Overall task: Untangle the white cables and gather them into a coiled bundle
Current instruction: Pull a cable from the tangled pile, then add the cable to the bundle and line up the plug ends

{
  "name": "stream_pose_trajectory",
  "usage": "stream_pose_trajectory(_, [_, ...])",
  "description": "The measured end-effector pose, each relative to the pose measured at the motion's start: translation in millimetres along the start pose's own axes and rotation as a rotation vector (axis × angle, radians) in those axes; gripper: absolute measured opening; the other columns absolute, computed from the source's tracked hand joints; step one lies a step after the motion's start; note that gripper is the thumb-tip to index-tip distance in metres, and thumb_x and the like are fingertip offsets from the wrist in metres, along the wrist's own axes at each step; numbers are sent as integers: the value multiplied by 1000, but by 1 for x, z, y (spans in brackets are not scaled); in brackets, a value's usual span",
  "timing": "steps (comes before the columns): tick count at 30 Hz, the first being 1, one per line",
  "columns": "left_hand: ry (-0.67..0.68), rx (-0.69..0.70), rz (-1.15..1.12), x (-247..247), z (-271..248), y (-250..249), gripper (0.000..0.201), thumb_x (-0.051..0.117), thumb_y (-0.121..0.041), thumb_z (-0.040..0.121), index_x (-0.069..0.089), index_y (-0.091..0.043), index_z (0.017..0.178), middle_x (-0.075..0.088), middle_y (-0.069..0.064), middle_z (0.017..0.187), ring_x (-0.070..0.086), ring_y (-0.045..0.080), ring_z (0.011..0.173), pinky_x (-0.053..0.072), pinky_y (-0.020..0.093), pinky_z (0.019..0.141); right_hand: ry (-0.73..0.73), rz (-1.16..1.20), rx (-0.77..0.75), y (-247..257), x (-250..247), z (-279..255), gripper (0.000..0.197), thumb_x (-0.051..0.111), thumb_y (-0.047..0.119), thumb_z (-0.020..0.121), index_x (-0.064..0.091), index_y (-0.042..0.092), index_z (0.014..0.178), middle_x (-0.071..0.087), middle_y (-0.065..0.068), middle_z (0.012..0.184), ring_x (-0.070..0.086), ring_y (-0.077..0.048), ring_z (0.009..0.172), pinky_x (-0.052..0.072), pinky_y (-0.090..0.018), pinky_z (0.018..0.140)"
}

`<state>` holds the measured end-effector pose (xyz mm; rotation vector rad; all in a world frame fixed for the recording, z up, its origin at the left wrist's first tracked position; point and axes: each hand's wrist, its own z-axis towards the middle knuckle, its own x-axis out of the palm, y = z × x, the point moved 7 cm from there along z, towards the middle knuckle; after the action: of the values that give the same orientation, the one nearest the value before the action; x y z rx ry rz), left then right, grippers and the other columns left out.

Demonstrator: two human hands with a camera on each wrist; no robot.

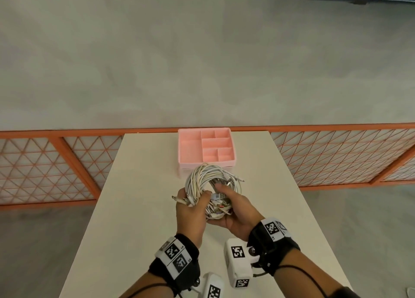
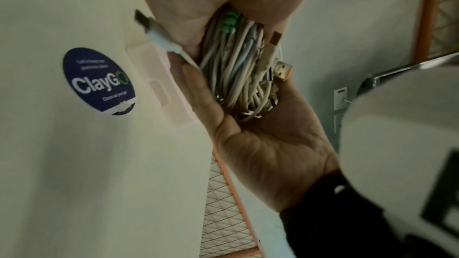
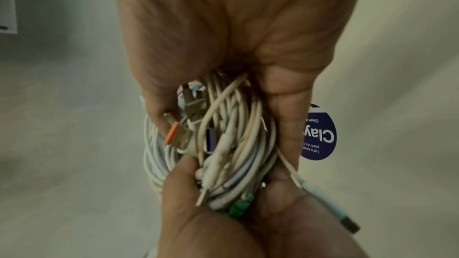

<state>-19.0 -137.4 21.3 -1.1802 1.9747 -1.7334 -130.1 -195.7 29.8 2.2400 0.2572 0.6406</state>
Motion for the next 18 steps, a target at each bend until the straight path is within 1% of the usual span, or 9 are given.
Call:
stream_pose_trajectory(2, [-6, 12, 22, -2, 0, 3, 27, 72, -5, 86, 64, -16, 108, 76, 8, 99, 73, 27, 92, 59, 44, 82, -50, 26, -1, -3, -4, 3, 39, 72, 23, 85, 68, -5, 112, 71, -25, 107, 70, -38, 99, 54, -55, 92])
stream_pose_trajectory(4, [-7, 20, 81, -5, 3, 5, 23, 72, -6, 86, 66, -19, 104, 77, 2, 93, 74, 20, 87, 59, 41, 82, -122, 41, 4, -6, -10, 7, 32, 72, 15, 83, 69, -7, 105, 72, -25, 99, 71, -36, 87, 56, -54, 87])
stream_pose_trajectory(6, [20, -8, 110, -7, 6, 7, 23, 73, -6, 85, 68, -16, 105, 77, 1, 91, 74, 19, 85, 60, 41, 82, -174, 38, -1, -9, -14, 11, 28, 72, 11, 81, 69, -8, 102, 72, -25, 94, 70, -35, 81, 58, -52, 83])
stream_pose_trajectory(7, [29, -45, 99, -8, 6, 10, 26, 74, -8, 83, 69, -15, 107, 78, 3, 92, 74, 21, 86, 60, 42, 82, -191, 31, -4, -11, -15, 12, 28, 72, 10, 80, 69, -9, 101, 72, -26, 93, 70, -35, 80, 58, -52, 82])
stream_pose_trajectory(10, [54, -238, 9, -12, 2, 23, 37, 76, -14, 74, 69, -15, 110, 76, 14, 98, 74, 32, 92, 59, 47, 76, -199, 17, -7, -19, -14, 17, 25, 70, 8, 81, 69, -10, 98, 71, -28, 92, 70, -37, 79, 58, -51, 79])
stream_pose_trajectory(13, [74, -373, -10, -22, 1, 33, 28, 70, -9, 84, 70, -4, 112, 75, 22, 100, 73, 40, 93, 59, 56, 75, -147, 8, 29, -33, -7, 20, 29, 68, 11, 84, 69, -11, 103, 70, -30, 102, 70, -44, 94, 56, -55, 86])
stream_pose_trajectory(15, [51, -422, 16, -34, 5, 38, 26, 70, -9, 84, 71, 1, 108, 74, 26, 97, 72, 43, 91, 58, 61, 76, -98, -33, 49, -40, 0, 23, 28, 66, 17, 86, 72, -4, 104, 72, -25, 104, 70, -40, 97, 57, -50, 87])
stream_pose_trajectory(16, [45, -436, 20, -39, 7, 39, 25, 70, -7, 84, 71, 4, 106, 73, 28, 97, 72, 44, 90, 58, 61, 76, -95, -100, 60, -44, 2, 24, 26, 66, 21, 86, 74, 4, 103, 73, -20, 104, 71, -35, 96, 56, -45, 84])
stream_pose_trajectory(18, [48, -448, 31, -48, 11, 37, 23, 69, -4, 85, 70, 6, 106, 73, 29, 95, 72, 44, 88, 59, 57, 75, -136, -299, 83, -52, 0, 27, 22, 64, 35, 86, 76, 21, 99, 75, -7, 104, 67, -24, 99, 48, -41, 82])
